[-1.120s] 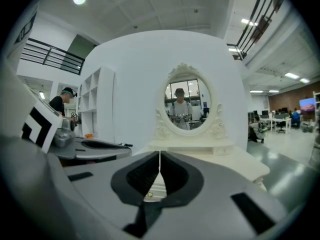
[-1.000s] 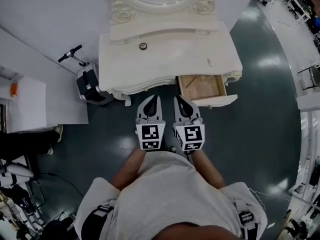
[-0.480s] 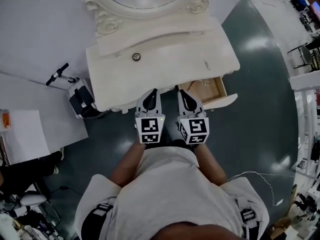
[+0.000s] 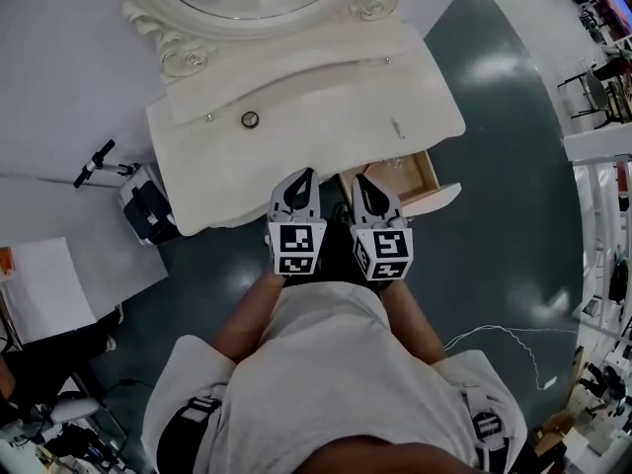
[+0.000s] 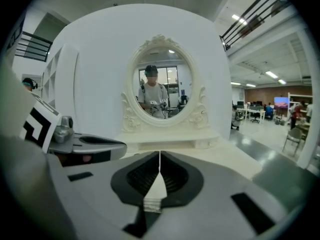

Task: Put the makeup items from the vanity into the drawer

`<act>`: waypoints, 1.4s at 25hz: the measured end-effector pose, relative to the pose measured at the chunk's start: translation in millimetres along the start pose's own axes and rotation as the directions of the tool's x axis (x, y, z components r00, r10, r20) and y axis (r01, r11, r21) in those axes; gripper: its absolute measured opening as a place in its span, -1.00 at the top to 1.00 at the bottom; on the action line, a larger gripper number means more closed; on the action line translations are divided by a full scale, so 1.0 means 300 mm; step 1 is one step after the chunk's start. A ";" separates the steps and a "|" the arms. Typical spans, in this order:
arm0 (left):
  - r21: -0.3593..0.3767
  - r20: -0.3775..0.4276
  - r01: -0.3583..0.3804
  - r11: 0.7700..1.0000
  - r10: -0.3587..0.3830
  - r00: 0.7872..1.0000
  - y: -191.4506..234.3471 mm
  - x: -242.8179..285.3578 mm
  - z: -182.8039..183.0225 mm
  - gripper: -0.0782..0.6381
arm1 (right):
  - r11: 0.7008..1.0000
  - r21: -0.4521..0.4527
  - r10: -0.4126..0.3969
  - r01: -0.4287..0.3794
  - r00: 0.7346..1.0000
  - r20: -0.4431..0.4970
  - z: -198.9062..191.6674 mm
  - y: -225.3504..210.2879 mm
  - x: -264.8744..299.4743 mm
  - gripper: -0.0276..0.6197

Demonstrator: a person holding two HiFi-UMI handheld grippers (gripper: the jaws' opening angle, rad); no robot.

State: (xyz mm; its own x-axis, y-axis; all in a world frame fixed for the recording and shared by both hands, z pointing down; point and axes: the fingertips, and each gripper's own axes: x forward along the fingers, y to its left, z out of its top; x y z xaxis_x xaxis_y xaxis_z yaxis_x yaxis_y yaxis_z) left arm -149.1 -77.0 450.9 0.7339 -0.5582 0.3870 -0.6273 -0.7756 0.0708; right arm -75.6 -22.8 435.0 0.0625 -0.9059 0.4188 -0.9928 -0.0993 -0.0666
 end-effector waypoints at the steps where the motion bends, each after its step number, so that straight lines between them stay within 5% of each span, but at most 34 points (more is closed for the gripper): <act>1: 0.010 -0.004 -0.003 1.000 0.003 1.000 -0.008 0.026 0.006 0.76 | 1.000 0.018 0.012 -0.011 1.000 -0.008 -0.004 -0.020 0.017 0.87; 7: 0.022 -0.037 -0.003 1.000 0.004 0.999 -0.068 0.150 0.032 0.76 | 0.993 0.080 0.081 -0.083 0.996 0.026 0.039 -0.115 0.115 0.87; 20: 0.039 -0.113 0.005 0.999 -0.001 0.994 -0.229 0.448 0.047 0.76 | 0.990 0.133 0.050 -0.044 0.998 -0.041 -0.019 -0.493 0.220 0.87; 30: 0.004 -0.165 -0.054 0.999 0.054 0.985 -0.228 0.536 -0.009 0.76 | 0.993 0.081 0.091 -0.082 0.989 -0.115 -0.068 -0.614 0.347 0.87; 35: -0.028 -0.175 -0.097 0.995 0.091 0.980 -0.199 0.576 -0.047 0.76 | 0.994 0.021 0.106 -0.104 0.967 -0.233 -0.123 -0.651 0.444 0.87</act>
State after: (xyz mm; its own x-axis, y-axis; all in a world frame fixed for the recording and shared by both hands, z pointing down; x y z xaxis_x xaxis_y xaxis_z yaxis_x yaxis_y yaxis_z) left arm 11.6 -123.0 526.6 0.6172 -0.5660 0.5465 -0.7023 -0.7095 0.0584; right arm 122.8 -109.0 537.3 -0.0688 -0.7901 0.6092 -0.9916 -0.0129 -0.1287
